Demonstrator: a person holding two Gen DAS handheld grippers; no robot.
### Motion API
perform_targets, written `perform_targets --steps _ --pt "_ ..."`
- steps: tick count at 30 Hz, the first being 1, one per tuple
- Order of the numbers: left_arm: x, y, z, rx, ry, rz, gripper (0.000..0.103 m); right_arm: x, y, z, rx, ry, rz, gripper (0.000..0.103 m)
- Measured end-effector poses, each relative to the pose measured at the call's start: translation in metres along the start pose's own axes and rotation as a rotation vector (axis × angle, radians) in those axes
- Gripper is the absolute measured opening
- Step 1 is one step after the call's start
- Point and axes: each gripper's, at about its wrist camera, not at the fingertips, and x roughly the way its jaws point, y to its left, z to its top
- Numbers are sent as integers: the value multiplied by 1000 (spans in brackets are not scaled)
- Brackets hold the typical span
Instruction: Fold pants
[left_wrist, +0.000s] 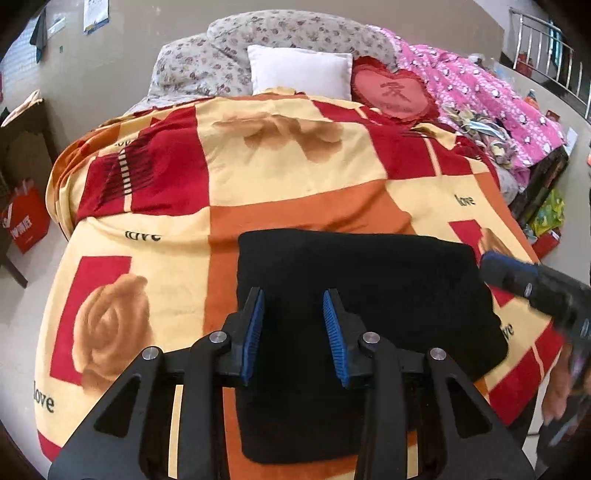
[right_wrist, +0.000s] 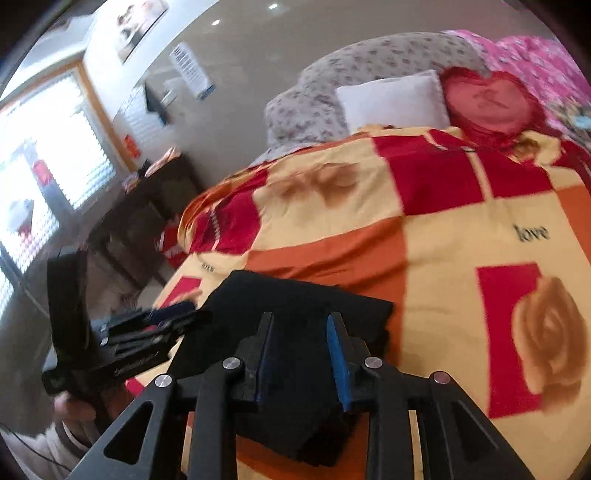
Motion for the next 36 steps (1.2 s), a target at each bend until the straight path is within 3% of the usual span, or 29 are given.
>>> perform_targets --steps 3,5,10,16,26,36 --pt "11 0 2 4 3 37 36 27 1 0 -9 49 -33 27" --pt "15 2 4 -3 1 33 44 45 -6 -1 0 84 -66 27" --pt "27 11 8 -48 10 15 56 66 -18 6 10 91 -69 27" --pt "26 11 8 -49 12 15 56 55 -9 9 -17 104 -90 27" --pt "1 10 -2 -56 0 10 56 5 18 -20 -90 116 -99 28" --pt "0 13 -24 -97 34 -10 57 5 15 -55 -118 159 -132 30"
